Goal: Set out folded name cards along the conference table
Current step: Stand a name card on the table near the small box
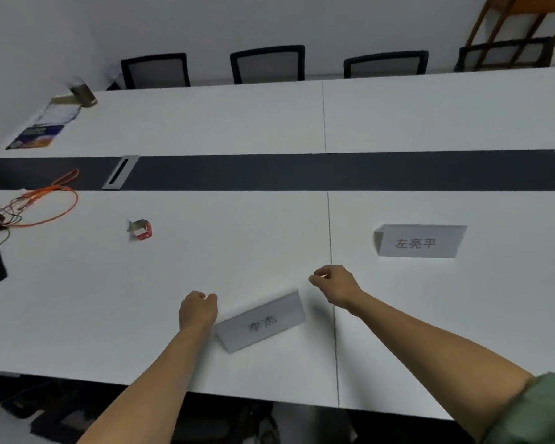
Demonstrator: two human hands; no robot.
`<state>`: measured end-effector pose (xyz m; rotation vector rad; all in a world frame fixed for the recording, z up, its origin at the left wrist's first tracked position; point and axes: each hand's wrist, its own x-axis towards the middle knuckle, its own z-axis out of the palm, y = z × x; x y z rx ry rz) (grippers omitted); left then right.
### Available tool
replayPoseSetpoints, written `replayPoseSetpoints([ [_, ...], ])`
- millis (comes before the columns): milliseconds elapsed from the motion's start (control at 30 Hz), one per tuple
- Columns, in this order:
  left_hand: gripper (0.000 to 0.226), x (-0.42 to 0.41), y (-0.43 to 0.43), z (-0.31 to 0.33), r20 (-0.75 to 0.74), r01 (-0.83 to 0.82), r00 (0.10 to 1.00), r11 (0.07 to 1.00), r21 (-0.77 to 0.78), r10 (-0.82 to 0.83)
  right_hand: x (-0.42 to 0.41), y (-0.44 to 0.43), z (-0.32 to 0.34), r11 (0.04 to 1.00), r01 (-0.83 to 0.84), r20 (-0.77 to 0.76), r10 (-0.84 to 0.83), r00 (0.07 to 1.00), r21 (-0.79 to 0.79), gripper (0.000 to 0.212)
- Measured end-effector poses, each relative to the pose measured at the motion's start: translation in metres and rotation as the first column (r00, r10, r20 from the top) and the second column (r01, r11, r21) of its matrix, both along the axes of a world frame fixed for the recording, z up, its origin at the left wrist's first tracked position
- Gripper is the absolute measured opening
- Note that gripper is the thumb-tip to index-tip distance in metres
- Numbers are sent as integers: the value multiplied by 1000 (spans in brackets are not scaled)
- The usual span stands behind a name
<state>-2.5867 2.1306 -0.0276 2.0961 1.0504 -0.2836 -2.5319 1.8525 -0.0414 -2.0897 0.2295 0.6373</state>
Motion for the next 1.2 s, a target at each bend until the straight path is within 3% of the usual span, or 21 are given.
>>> replayPoseSetpoints([
  [200,32,-20,17,-32,-78,-22,997,944,-330,-4,-5,49,-26,996,2,-112,-12,994,-87,66],
  [333,27,-23,15,-40,-66,-15,998,921,-390,-11,-17,71,-35,993,108,-150,-114,982,-47,28],
  [433,33,-26,18,-36,-27,-5,1000,907,-422,-7,-26,77,-33,985,165,-115,-170,979,-52,26],
  [533,37,-31,26,-26,-21,-9,1000,904,-427,0,-34,81,-22,984,165,-105,-171,980,-67,29],
  [600,20,-39,34,-17,3,-2,1000,906,-424,4,-40,87,-16,985,161,-76,-165,983,-58,31],
  [700,48,-50,47,-9,40,-7,999,928,-374,23,-50,103,0,993,117,-9,-117,993,-31,24],
  [733,46,-53,52,-3,72,-8,997,937,-350,35,-52,109,5,995,95,9,-95,995,-26,18],
  [800,35,-64,67,13,133,-35,987,939,-342,85,-54,126,11,998,58,54,-57,997,-9,25],
  [867,45,-77,87,26,189,-80,970,939,-335,150,-60,151,25,1000,13,97,-15,995,15,13],
  [933,53,-93,111,44,229,-123,952,938,-325,204,-66,180,37,999,-25,131,21,991,35,46],
  [967,51,-99,123,52,256,-143,938,934,-327,233,-70,195,43,998,-37,130,31,991,46,53],
  [1033,29,-115,155,64,304,-205,898,915,-348,317,-78,230,55,993,-100,144,90,985,62,30],
  [1067,30,-121,169,69,333,-232,876,910,-343,349,-80,246,58,991,-114,163,102,981,64,20],
  [1133,45,-135,199,81,367,-282,842,903,-325,395,-84,284,65,986,-144,177,127,976,88,24],
  [1200,37,-145,226,88,397,-309,819,902,-302,413,-88,317,73,980,-158,211,130,969,122,52],
])
